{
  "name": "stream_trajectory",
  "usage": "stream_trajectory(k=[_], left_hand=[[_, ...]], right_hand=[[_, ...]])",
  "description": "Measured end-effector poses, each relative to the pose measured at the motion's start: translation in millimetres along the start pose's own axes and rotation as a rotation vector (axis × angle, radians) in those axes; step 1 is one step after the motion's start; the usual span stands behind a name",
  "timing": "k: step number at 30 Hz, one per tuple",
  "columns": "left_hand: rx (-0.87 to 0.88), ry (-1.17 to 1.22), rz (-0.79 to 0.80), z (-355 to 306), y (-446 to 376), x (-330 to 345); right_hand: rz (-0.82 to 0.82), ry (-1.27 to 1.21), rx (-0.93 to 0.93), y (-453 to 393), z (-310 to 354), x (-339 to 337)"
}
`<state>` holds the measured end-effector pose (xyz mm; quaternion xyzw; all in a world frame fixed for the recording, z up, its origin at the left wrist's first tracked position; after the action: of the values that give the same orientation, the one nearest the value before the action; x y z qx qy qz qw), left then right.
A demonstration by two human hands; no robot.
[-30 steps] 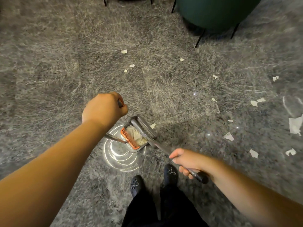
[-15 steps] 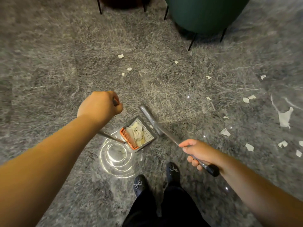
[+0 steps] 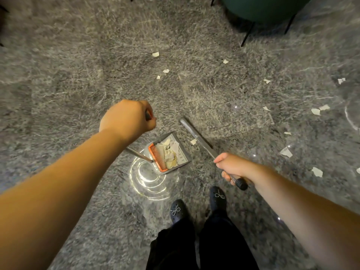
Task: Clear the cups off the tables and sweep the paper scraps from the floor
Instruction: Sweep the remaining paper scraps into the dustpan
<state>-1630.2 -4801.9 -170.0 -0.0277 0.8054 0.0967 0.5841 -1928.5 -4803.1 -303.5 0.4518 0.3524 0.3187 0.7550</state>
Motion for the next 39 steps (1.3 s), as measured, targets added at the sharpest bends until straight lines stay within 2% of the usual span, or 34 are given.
stream_trajectory(k=[3, 10, 17, 23, 28, 33, 39], left_hand=[[0.0, -0.016, -0.007, -2.8, -1.6, 1.5], [-0.009, -0.011, -0.007, -0.2, -0.9, -1.6], [0.008, 0.007, -0.043, 12.6, 14.0, -5.8], [-0.171, 0.102, -0.133, 41.3, 29.0, -24.2], [-0.234, 0.138, -0.205, 55.1, 23.1, -53.5], [-0.302, 0.142, -0.265, 67.7, -8.6, -75.5], [-0.333, 0.129, -0.288, 86.7, -88.7, -101.2]], right_hand=[[0.08, 0.049, -0.007, 8.6, -1.6, 17.7], [0.234, -0.194, 0.018, 34.5, -9.6, 18.7], [0.157, -0.172, -0.042, 65.8, -15.5, 29.3], [0.072, -0.207, -0.101, 75.5, 8.2, 20.8], [0.017, -0.289, -0.139, 69.1, 46.4, 6.7], [-0.028, -0.327, -0.186, 49.9, 91.8, -21.6], [-0.038, -0.311, -0.22, 8.5, 155.1, -75.3]])
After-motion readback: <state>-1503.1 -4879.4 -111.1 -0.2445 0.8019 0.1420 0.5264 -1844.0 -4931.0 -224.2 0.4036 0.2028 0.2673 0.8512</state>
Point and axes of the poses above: each hand's wrist, its own y-axis away from the middle knuckle, its own x-axis out of the palm, z = x × y, the point moved 4 cm from there along -y, towards the middle knuckle, and after that the axes turned 5 degrees about y, right-handed, at the moved point
